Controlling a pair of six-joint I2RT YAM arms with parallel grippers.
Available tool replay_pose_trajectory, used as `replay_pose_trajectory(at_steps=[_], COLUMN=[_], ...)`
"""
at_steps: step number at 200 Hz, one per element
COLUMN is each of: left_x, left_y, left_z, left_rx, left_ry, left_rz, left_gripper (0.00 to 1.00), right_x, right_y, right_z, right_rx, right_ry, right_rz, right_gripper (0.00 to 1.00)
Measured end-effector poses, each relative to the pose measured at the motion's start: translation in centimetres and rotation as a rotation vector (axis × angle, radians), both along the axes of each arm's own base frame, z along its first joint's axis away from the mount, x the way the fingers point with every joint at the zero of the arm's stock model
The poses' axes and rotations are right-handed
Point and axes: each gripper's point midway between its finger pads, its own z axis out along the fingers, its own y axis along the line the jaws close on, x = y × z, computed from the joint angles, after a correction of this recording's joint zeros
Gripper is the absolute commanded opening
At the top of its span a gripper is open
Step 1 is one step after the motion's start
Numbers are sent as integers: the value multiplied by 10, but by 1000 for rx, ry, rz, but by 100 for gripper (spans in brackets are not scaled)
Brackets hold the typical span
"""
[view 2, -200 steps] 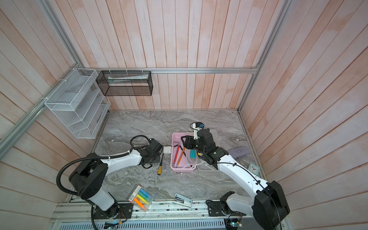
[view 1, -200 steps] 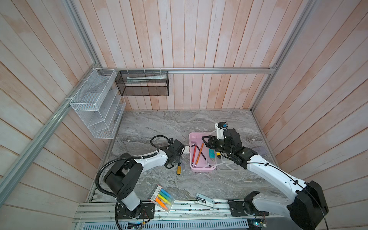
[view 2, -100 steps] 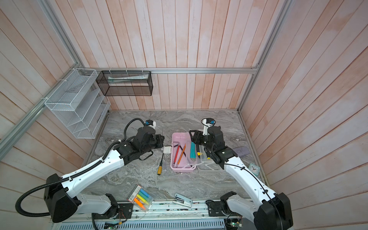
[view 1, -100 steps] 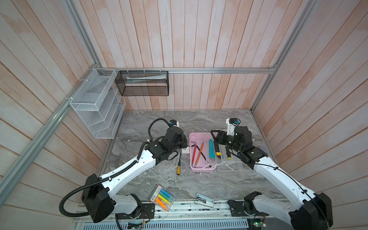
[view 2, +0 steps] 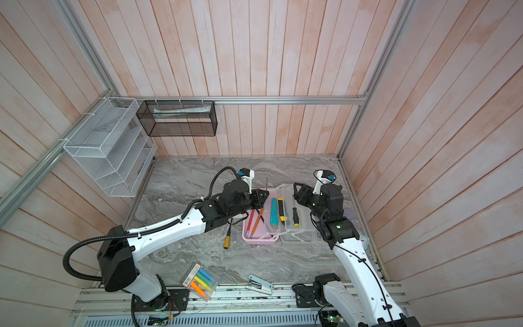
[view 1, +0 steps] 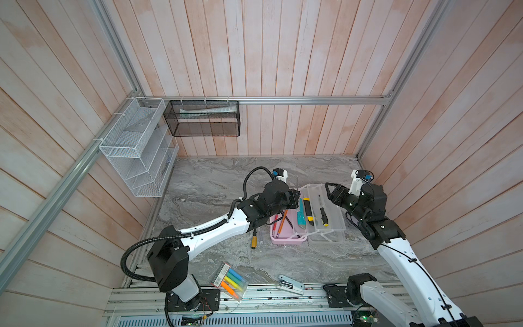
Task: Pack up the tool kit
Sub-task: 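Carry the clear-handled screwdriver into the box while the right gripper raises the lid, then open and withdraw the left gripper while the right gripper lowers the lid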
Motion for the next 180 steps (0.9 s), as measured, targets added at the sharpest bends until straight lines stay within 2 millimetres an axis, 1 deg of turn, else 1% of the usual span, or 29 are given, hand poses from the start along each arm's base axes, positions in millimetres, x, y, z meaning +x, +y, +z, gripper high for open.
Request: replay_pose_trajectory(at_steps=[20, 42, 62, 78, 119, 144, 180], left_x=[1, -3, -11, -14, -10, -10, -14], left_y=[-14, -34, -52, -62, -77, -85, -94], left_z=[-13, -25, -29, -30, -39, -53, -74], left_rx=[-32, -48, -68, -84, -98, -88, -71], left_ry=[32, 62, 84, 100, 131, 160, 208], left_rz=[-7, -29, -59, -75, -85, -91, -105], left_gripper=[0, 0, 0, 0, 0, 0, 0], right_x=[-4, -9, -14, -16, -21, -23, -24], right_y=[-5, -10, -12, -13, -14, -13, -13], right_z=[-6, -1, 3, 2, -12, -18, -19], right_rx=[-3, 1, 5, 4, 2, 3, 6], right_ry=[16, 6, -8, -10, 17, 31, 30], right_rz=[-13, -20, -24, -23, -21, -15, -10], right_gripper=[58, 58, 58, 58, 58, 58, 58])
